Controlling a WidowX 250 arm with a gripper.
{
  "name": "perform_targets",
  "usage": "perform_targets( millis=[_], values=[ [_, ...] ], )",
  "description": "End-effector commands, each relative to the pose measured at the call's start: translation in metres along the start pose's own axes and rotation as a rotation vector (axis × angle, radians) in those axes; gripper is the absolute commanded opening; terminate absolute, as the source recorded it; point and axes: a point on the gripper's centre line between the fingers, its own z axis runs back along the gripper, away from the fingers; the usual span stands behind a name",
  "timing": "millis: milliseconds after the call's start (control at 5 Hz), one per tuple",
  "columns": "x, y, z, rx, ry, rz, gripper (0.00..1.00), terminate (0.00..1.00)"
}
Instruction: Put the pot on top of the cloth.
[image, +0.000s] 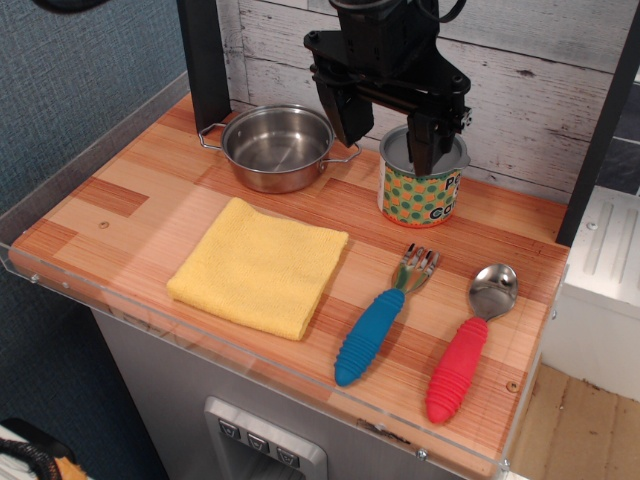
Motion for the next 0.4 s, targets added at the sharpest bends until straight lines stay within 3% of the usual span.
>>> perform_targets(
  millis=[0,200],
  values=[
    [0.0,0.0,0.0,0.0,0.0,0.0,1.0,0.0],
    [-0.003,0.014,0.0,0.022,0.048,-0.064,1.0,0.0]
  ],
)
